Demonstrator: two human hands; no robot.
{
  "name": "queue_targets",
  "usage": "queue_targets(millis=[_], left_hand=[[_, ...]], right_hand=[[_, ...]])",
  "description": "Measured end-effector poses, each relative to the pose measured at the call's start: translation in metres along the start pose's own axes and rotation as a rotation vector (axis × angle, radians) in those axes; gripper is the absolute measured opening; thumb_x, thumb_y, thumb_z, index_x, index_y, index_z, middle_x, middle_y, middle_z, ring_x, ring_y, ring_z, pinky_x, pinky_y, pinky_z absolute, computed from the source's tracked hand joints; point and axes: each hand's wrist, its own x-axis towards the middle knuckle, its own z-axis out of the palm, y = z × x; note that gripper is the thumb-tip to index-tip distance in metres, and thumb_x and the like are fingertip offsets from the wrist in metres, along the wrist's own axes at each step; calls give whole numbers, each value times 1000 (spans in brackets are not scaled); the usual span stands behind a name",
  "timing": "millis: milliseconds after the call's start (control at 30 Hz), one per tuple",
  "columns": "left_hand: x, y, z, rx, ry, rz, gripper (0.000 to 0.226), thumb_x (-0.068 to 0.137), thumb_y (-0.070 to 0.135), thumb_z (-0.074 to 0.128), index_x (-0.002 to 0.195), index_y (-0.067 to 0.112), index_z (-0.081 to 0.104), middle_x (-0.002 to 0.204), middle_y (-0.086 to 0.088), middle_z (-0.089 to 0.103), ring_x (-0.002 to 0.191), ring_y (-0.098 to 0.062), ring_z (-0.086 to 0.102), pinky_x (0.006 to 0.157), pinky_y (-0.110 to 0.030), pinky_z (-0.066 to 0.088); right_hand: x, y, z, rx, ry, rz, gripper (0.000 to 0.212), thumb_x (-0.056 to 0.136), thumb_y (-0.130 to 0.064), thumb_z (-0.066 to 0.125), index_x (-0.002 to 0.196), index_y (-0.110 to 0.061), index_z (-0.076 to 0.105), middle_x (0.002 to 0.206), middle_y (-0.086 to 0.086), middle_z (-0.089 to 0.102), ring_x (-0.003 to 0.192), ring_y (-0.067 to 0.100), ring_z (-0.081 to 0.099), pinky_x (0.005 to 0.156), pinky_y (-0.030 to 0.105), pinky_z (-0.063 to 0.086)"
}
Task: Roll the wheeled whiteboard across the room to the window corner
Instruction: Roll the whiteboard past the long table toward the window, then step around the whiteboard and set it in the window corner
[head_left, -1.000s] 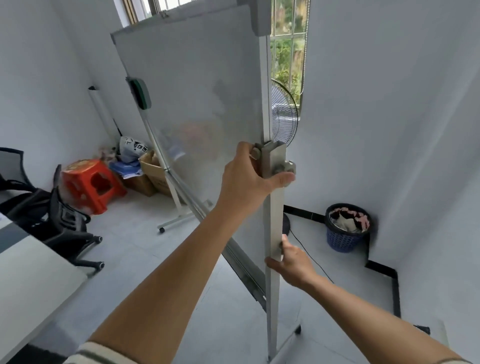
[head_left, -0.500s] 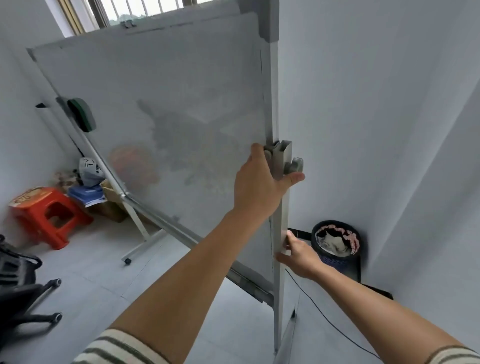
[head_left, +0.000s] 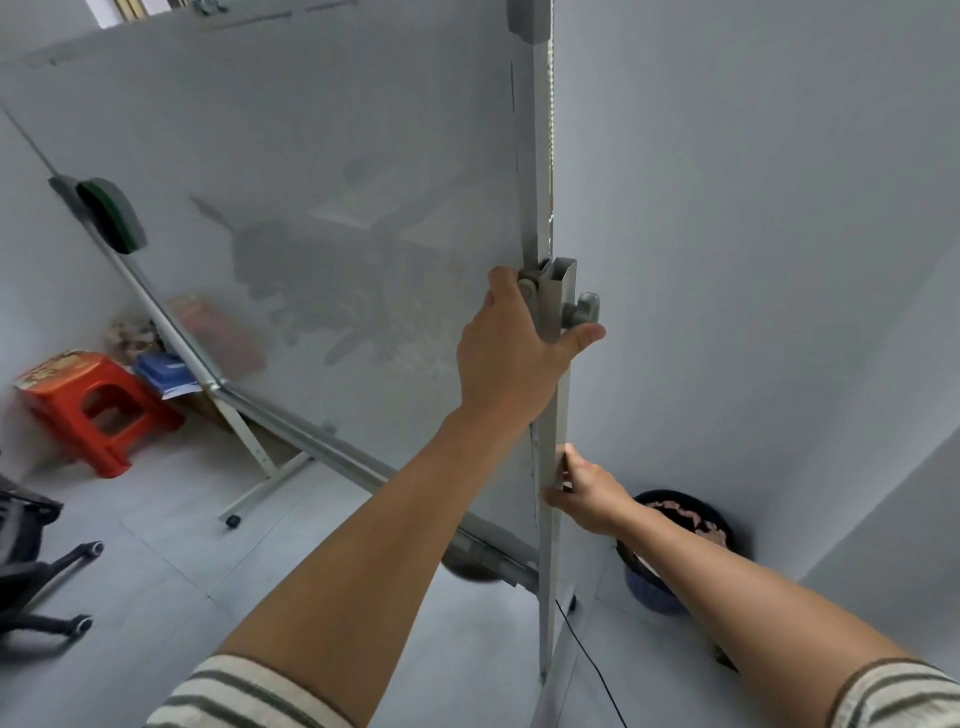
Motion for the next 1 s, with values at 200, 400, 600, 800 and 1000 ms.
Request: queue_targets(millis=[200,400,600,800,1000], left_hand=[[30,1,26,46,8,1,73,66,63,73,108,13,40,97,-3,63,80,-23,63,68,-38,54],[35,-10,26,-51,-59,46,65,75,49,73,120,13,42,106,-4,64,87,-22,64,75,-41,56],[-10,-88,-25,-98,-294,-38,45,88,35,63,128,18,51,100,-3,63,89,-16,62,82,-32,55],[-96,-232,-121,-26,-433,-308,23,88,30,65,106,17,62,84,0,65,75,-17,62,70,-24,52],[-189,-368,-229,-8,-437,-651,17,87,30,66,101,21,63,81,-3,65,64,-13,56,57,-23,45]], right_hand=[[38,19,-19,7,-24,-13,53,65,-61,52,107,-33,38,110,1,65,104,26,62,84,52,53],[20,20,-14,-181,41,56,55,83,-70,38,105,-21,50,102,3,66,96,30,63,73,40,48],[-16,35,46,-283,-68,197,39,87,-54,48,95,-20,65,97,6,70,92,28,65,73,34,50],[-40,-11,130,-110,-106,193,28,87,-43,58,101,-21,66,93,3,73,82,18,68,75,32,53],[-53,-77,224,101,-111,210,21,87,-36,63,99,-19,64,84,-2,73,71,10,71,72,34,57]])
